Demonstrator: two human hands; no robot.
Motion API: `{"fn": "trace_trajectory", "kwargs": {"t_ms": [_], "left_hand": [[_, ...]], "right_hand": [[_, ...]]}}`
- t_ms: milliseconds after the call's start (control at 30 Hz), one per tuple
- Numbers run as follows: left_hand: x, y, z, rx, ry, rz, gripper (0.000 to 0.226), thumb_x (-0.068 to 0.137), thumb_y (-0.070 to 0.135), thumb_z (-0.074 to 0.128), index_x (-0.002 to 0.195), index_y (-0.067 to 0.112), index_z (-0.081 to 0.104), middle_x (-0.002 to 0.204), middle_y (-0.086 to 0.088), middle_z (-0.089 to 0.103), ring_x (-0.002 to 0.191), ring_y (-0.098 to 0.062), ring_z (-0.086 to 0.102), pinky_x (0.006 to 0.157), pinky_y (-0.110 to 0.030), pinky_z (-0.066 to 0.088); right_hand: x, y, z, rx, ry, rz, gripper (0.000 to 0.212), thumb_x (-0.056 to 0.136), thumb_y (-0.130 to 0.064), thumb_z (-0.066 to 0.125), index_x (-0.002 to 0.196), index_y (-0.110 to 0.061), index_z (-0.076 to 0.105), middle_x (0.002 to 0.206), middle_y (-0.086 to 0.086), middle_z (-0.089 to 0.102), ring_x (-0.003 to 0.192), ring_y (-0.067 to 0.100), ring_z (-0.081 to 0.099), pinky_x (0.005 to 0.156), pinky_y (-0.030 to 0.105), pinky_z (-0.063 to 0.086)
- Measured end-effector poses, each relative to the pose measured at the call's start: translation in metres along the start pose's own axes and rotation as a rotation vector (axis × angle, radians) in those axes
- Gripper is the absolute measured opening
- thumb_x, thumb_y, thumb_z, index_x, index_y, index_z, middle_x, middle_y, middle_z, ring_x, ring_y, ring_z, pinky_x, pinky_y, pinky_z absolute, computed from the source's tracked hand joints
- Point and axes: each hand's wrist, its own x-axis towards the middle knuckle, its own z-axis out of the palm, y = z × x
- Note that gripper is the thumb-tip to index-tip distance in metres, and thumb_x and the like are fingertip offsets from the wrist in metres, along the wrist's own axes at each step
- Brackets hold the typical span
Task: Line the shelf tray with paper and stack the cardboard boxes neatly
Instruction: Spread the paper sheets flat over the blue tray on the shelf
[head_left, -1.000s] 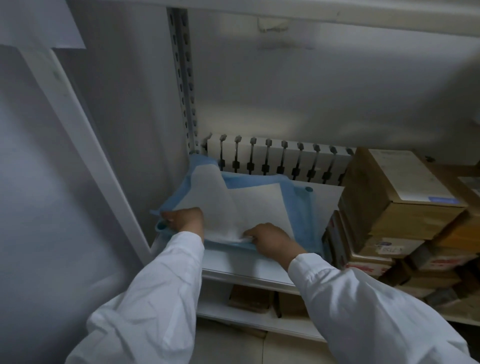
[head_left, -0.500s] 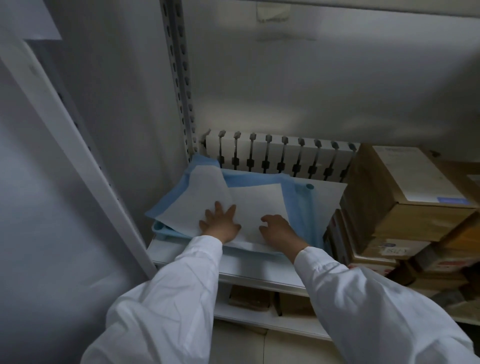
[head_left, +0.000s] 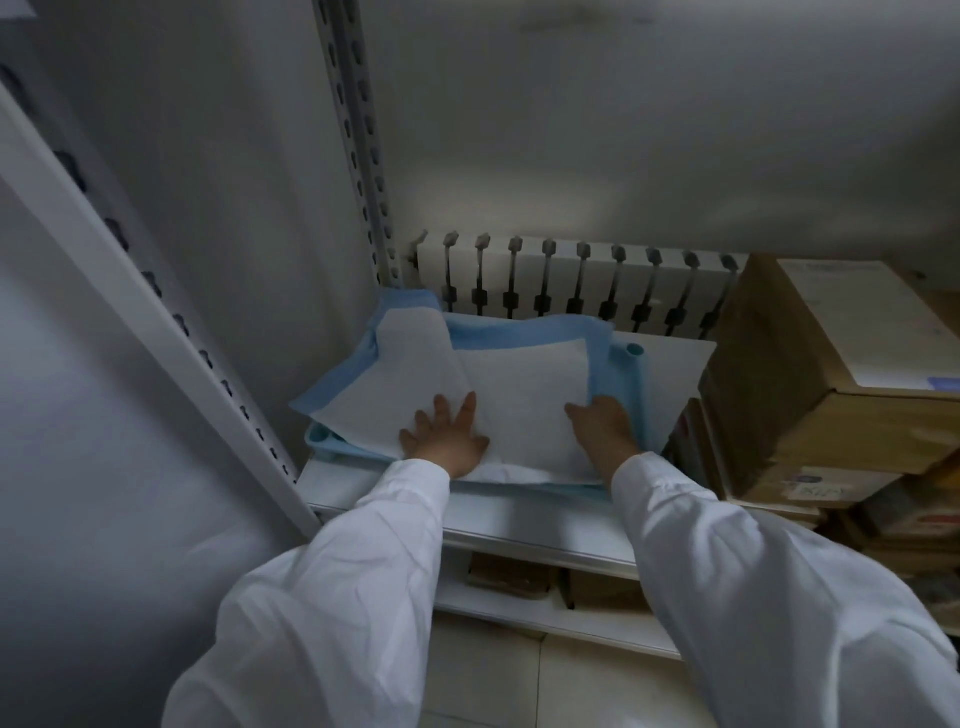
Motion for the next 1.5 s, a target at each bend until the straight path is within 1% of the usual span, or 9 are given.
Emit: {"fn": "trace_trajectory", "kwargs": {"t_ms": [200, 333, 467, 600, 767, 967, 1200, 1333, 1500], "left_hand": [[0.005, 0.008, 0.005, -0.064, 0.094, -0.063, 0.063, 0.095, 0.057, 0.024, 0.15, 0.034, 0.005, 0.16, -0.008, 0.005, 0.143, -0.036, 0.014, 0.114, -0.049, 0.013], [0.005, 0.01, 0.008, -0.025, 0.115, -0.048, 0.056, 0.096, 0.054, 0.023, 0.147, 0.031, 0.022, 0.157, -0.011, 0.014, 0.14, -0.035, 0.022, 0.112, -0.047, 0.019], [-0.001, 0.016, 0.006, -0.026, 0.082, -0.151, 0.056, 0.095, 0.056, 0.022, 0.142, 0.027, 0.031, 0.157, -0.016, 0.012, 0.138, -0.04, 0.022, 0.112, -0.051, 0.022], [-0.009, 0.028, 0.002, -0.042, 0.012, -0.337, 0.074, 0.091, 0.064, 0.024, 0.151, 0.021, 0.014, 0.156, -0.024, -0.002, 0.14, -0.047, 0.015, 0.116, -0.051, 0.013], [-0.01, 0.025, 0.006, 0.028, 0.024, -0.309, 0.069, 0.093, 0.06, 0.024, 0.148, 0.018, 0.022, 0.154, -0.025, 0.017, 0.136, -0.043, 0.028, 0.114, -0.048, 0.024], [-0.019, 0.008, 0.013, 0.029, 0.19, -0.193, 0.049, 0.097, 0.044, 0.027, 0.128, 0.013, 0.051, 0.133, -0.018, 0.048, 0.121, -0.033, 0.045, 0.101, -0.036, 0.034], [-0.039, 0.0, 0.011, 0.019, 0.243, -0.1, 0.088, 0.08, 0.08, 0.006, 0.101, 0.018, 0.064, 0.108, -0.01, 0.066, 0.103, -0.03, 0.056, 0.095, -0.044, 0.032], [-0.049, -0.012, 0.014, 0.142, 0.194, -0.036, 0.096, 0.065, 0.092, 0.022, 0.125, 0.025, 0.055, 0.125, -0.009, 0.058, 0.116, -0.03, 0.05, 0.098, -0.044, 0.032], [-0.052, -0.014, 0.019, 0.253, 0.122, -0.07, 0.1, 0.057, 0.082, 0.057, 0.138, 0.026, 0.036, 0.138, -0.015, 0.041, 0.128, -0.031, 0.038, 0.104, -0.042, 0.028]], "right_hand": [[-0.01, -0.023, -0.011, -0.042, 0.412, -0.137, 0.031, 0.1, -0.019, 0.036, 0.125, -0.004, 0.049, 0.13, 0.018, 0.053, 0.118, 0.036, 0.052, 0.094, 0.042, 0.042], [-0.011, -0.013, -0.015, -0.263, 0.394, 0.062, 0.072, 0.091, -0.014, 0.055, 0.15, -0.017, 0.014, 0.152, 0.02, 0.021, 0.135, 0.036, 0.033, 0.109, 0.046, 0.029], [-0.016, -0.004, -0.007, -0.594, 0.167, -0.354, 0.072, 0.097, -0.023, 0.046, 0.152, -0.026, 0.0, 0.16, 0.013, -0.009, 0.147, 0.033, 0.004, 0.118, 0.046, 0.01], [-0.023, 0.005, 0.005, -0.82, -0.366, -0.309, 0.056, 0.097, -0.052, 0.026, 0.147, -0.027, 0.023, 0.158, 0.008, 0.013, 0.143, 0.034, 0.015, 0.115, 0.05, 0.011], [-0.038, 0.009, 0.002, -0.761, -0.218, -0.571, 0.05, 0.089, -0.05, 0.049, 0.126, -0.017, 0.049, 0.134, 0.01, 0.044, 0.121, 0.029, 0.042, 0.101, 0.037, 0.033], [-0.045, 0.005, -0.002, -0.979, -0.597, -0.499, 0.08, 0.069, -0.055, 0.073, 0.136, -0.026, 0.041, 0.134, 0.002, 0.039, 0.122, 0.026, 0.041, 0.101, 0.042, 0.038], [-0.05, -0.013, -0.017, -0.934, -0.465, -0.6, 0.033, 0.095, -0.023, 0.044, 0.122, -0.026, 0.061, 0.127, 0.002, 0.06, 0.111, 0.025, 0.057, 0.095, 0.036, 0.046], [-0.056, -0.008, -0.014, -1.229, -0.544, -0.491, 0.044, 0.087, -0.025, 0.049, 0.131, -0.022, 0.053, 0.134, 0.003, 0.054, 0.119, 0.025, 0.053, 0.098, 0.039, 0.045], [-0.061, -0.007, -0.008, -1.029, -0.627, -0.353, 0.071, 0.076, -0.048, 0.061, 0.138, -0.019, 0.04, 0.141, 0.008, 0.043, 0.126, 0.029, 0.045, 0.101, 0.041, 0.039]]}}
